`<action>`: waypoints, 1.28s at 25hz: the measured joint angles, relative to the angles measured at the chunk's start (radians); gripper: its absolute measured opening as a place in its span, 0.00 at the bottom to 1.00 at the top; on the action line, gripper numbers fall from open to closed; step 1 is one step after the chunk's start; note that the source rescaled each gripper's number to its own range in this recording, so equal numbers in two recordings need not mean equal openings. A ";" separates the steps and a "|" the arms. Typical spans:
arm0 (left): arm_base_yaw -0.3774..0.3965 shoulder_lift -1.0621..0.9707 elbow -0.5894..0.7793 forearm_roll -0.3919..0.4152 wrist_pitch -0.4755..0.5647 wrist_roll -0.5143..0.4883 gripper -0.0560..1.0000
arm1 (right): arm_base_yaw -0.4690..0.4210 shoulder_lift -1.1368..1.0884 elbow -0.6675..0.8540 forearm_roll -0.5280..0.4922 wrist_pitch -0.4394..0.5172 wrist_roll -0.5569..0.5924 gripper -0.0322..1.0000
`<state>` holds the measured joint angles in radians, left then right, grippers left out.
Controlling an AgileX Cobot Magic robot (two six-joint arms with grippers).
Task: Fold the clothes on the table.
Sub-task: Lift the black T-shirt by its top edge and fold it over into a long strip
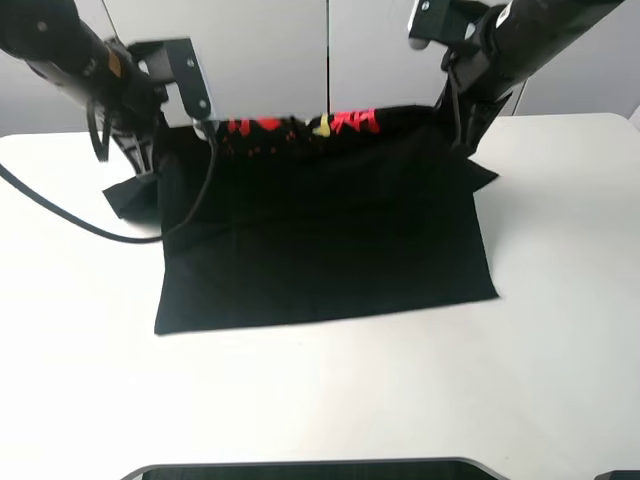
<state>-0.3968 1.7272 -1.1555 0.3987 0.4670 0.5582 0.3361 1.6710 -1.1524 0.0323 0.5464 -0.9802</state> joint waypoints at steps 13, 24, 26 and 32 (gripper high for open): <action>0.000 -0.001 -0.329 0.424 -0.036 -0.463 0.05 | 0.000 -0.015 -0.179 -0.439 -0.165 0.353 0.04; -0.003 0.000 -0.300 -0.077 0.339 -0.051 0.05 | 0.002 -0.015 -0.194 -0.352 0.132 0.565 0.04; -0.003 0.007 -0.234 -0.227 0.476 0.110 0.05 | 0.002 -0.015 -0.153 -0.265 0.224 0.559 0.04; -0.003 0.015 0.003 -0.324 0.609 0.192 0.05 | 0.002 -0.015 0.047 0.000 0.384 0.472 0.04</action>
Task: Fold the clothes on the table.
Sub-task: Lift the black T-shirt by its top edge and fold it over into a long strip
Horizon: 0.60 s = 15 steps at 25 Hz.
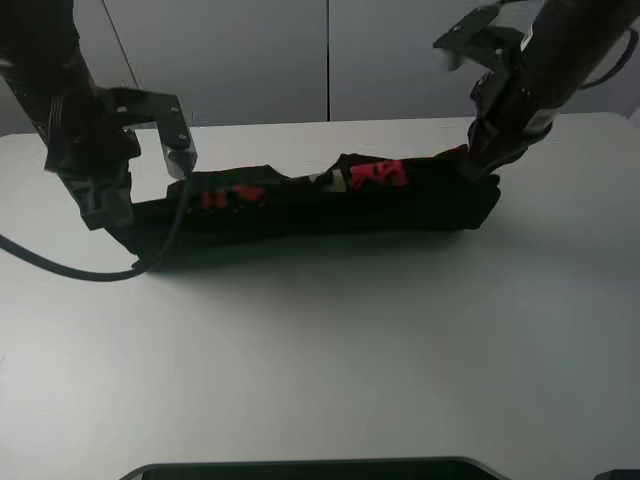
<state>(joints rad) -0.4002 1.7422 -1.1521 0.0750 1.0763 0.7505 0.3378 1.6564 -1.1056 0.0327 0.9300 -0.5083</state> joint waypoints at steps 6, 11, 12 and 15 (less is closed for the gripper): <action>0.000 0.002 0.194 -0.059 -0.093 0.061 0.05 | 0.002 0.000 0.187 0.065 -0.031 -0.028 0.04; 0.000 0.002 0.211 -0.035 -0.306 0.066 0.05 | 0.002 0.000 0.218 0.058 -0.147 -0.055 0.04; 0.000 0.002 0.211 -0.012 -0.354 0.057 0.05 | 0.002 0.000 0.219 0.057 -0.185 -0.063 0.04; 0.000 0.002 0.211 0.098 -0.536 -0.018 0.05 | 0.002 0.000 0.221 0.050 -0.326 -0.098 0.04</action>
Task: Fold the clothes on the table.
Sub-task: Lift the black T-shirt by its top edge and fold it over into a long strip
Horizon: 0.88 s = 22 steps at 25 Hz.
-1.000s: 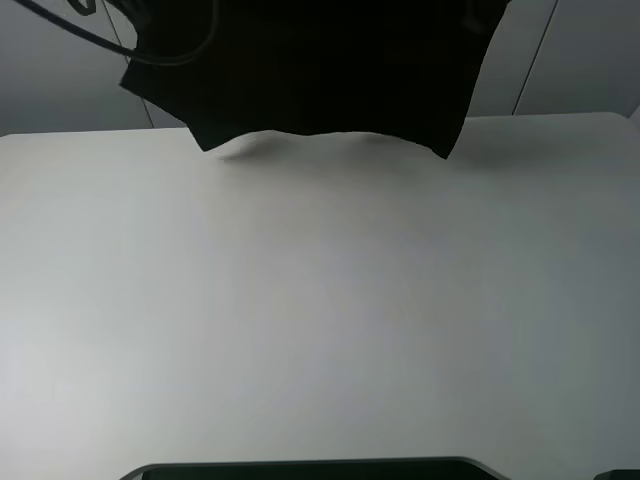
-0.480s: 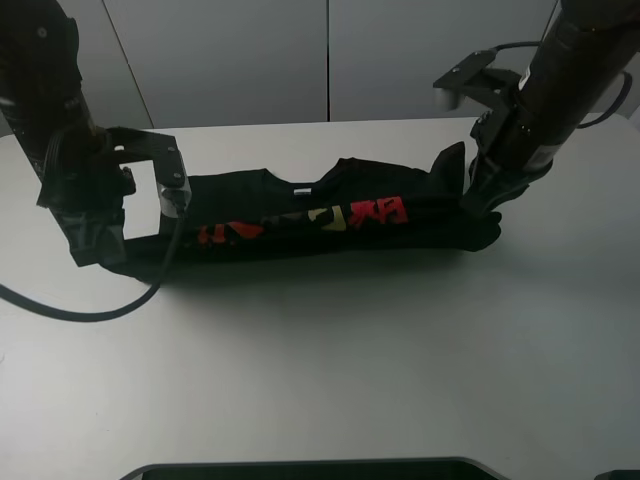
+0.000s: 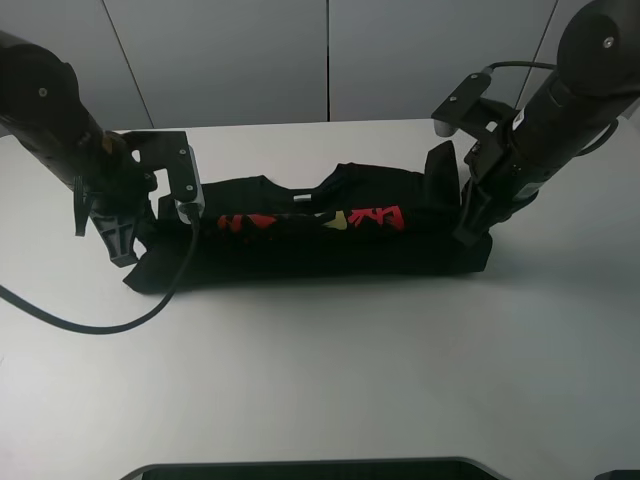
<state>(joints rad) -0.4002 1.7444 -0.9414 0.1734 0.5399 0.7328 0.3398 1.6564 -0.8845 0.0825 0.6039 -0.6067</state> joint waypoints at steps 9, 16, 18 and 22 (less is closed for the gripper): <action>0.000 0.000 0.000 0.453 -0.256 -0.368 0.05 | 0.000 0.050 0.000 -0.125 -0.433 -0.018 0.04; 0.074 0.040 0.000 0.595 -0.362 -0.460 0.05 | 0.000 0.193 -0.008 -0.127 -0.646 -0.038 0.04; 0.109 0.072 0.000 0.606 -0.410 -0.461 0.05 | 0.000 0.233 -0.008 -0.128 -0.681 -0.049 0.04; 0.163 0.148 -0.021 0.625 -0.523 -0.461 0.05 | 0.000 0.325 -0.043 -0.128 -0.696 -0.057 0.04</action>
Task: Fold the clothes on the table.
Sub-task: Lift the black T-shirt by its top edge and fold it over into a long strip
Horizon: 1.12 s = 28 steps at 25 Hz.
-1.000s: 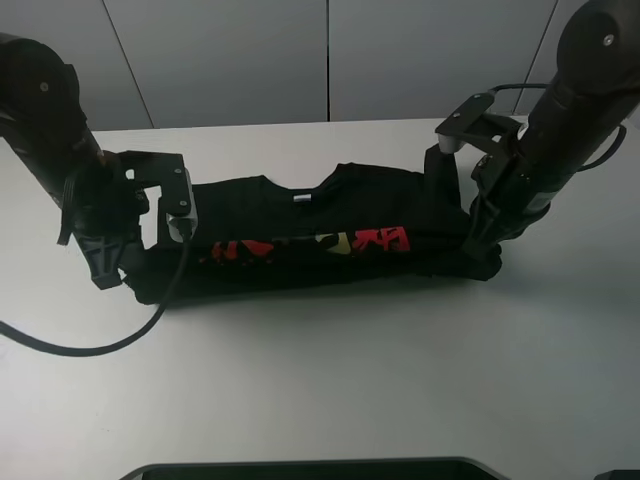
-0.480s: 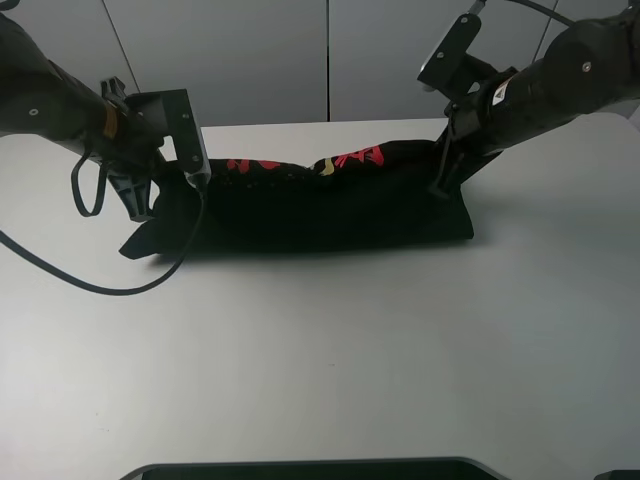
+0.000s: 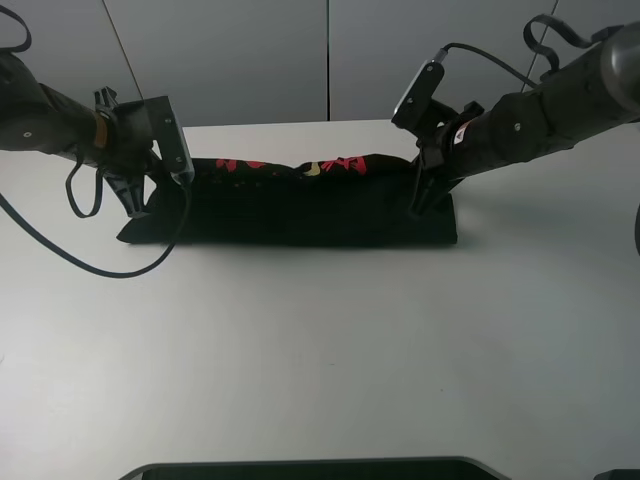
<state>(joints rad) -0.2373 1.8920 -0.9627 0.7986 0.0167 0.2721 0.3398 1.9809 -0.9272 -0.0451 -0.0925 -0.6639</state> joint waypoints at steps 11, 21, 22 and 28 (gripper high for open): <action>0.007 0.179 -0.259 -0.081 -0.110 -0.001 0.05 | -0.030 0.096 -0.077 0.000 -0.002 -0.002 0.04; 0.007 0.314 -0.289 -0.091 0.034 -0.003 0.05 | -0.104 0.096 -0.083 0.082 0.028 -0.002 0.25; 0.007 0.319 -0.294 -0.091 0.034 -0.003 0.06 | -0.106 0.096 -0.084 0.084 0.033 -0.002 0.32; 0.007 0.327 -0.298 -0.114 -0.011 -0.014 0.25 | -0.108 0.096 -0.084 0.085 0.035 0.006 0.66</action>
<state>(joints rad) -0.2301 2.2194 -1.2603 0.6841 0.0058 0.2576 0.2318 2.0774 -1.0115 0.0398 -0.0574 -0.6580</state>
